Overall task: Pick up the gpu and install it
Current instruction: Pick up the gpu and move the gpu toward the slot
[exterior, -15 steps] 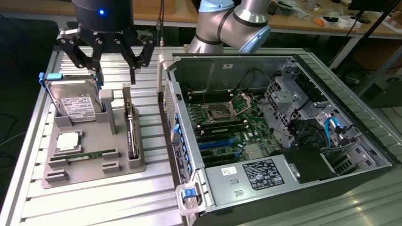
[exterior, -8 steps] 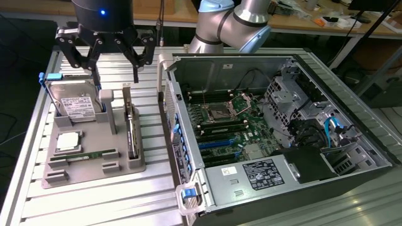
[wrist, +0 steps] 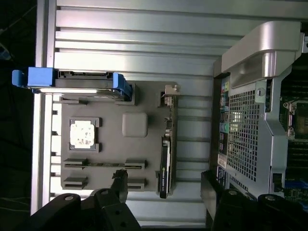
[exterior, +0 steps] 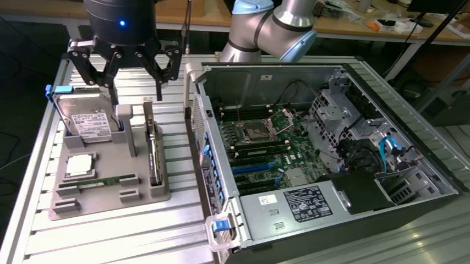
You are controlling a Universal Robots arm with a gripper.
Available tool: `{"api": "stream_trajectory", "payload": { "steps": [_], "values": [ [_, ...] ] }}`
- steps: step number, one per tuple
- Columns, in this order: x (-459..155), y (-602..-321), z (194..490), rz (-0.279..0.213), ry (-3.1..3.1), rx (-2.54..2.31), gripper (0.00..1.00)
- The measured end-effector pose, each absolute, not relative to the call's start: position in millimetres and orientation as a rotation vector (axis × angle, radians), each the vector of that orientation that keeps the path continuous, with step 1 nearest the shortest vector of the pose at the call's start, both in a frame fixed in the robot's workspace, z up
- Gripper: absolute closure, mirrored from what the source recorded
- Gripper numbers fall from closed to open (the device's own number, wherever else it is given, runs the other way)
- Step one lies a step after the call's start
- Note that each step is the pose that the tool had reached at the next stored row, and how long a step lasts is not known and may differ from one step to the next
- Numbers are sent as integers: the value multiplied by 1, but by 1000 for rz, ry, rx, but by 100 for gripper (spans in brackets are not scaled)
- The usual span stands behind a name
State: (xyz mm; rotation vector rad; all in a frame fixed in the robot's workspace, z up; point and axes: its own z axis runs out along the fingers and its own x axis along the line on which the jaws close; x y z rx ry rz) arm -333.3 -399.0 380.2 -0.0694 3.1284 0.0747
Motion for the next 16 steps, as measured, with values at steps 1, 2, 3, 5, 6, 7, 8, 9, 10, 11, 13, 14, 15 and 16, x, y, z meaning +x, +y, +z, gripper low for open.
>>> {"api": "stream_trajectory", "payload": {
  "steps": [1, 2, 3, 5, 6, 7, 8, 9, 10, 11, 13, 14, 15, 16],
  "values": [
    [-333, -399, 377, 75, 3128, -69, 28],
    [-333, -399, 374, 75, 3128, -69, 28],
    [-333, -399, 372, 75, 3129, -69, 28],
    [-333, -399, 367, 75, 3128, -69, 28],
    [-333, -399, 365, 75, 3128, -69, 28],
    [-333, -399, 363, 75, 3129, -69, 28],
    [-333, -399, 359, 75, 3128, -69, 28],
    [-333, -399, 357, 75, 3128, -69, 28],
    [-333, -399, 354, 75, 3128, -69, 28],
    [-333, -399, 353, 75, 3128, -69, 28],
    [-333, -399, 349, 75, 3128, -70, 28],
    [-333, -399, 347, 75, 3128, -69, 28],
    [-333, -399, 345, 75, 3128, -69, 28],
    [-333, -399, 342, 75, 3128, -69, 28]
  ]
}}
